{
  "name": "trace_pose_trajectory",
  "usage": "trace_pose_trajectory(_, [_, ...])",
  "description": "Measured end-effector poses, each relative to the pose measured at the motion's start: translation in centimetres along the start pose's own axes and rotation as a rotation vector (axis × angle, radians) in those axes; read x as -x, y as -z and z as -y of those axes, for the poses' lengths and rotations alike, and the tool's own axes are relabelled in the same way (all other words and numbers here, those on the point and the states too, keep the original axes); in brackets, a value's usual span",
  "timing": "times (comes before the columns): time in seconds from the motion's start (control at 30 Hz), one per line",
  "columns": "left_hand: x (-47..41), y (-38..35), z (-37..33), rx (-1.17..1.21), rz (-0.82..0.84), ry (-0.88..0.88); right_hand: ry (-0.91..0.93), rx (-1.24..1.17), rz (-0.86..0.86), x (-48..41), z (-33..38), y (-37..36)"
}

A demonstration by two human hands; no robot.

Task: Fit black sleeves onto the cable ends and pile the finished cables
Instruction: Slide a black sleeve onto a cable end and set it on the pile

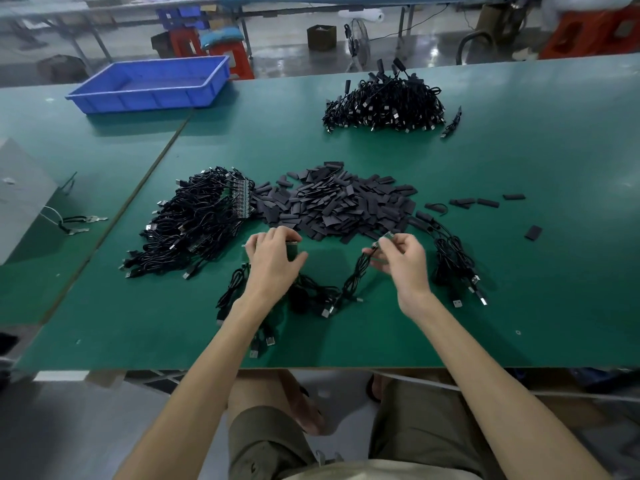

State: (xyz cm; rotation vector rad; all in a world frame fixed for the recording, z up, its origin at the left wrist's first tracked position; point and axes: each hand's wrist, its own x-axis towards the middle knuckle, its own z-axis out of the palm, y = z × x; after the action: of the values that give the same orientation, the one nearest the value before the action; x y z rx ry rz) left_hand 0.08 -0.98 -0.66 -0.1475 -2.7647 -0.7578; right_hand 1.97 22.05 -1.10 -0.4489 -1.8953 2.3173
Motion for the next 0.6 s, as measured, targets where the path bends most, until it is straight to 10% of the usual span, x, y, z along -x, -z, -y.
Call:
trace_pose_trajectory(0.27, [-0.6, -1.0, 0.7, -0.352, 0.015, -0.073, -0.073, -0.146, -0.021, -0.7, -0.5, 1.2])
trace_pose_trajectory(0.6, [-5.1, -3.7, -3.1, -0.229, 0.354, -0.232, 0.184, 0.297, 0.041, -0.1, -2.9, 0.7])
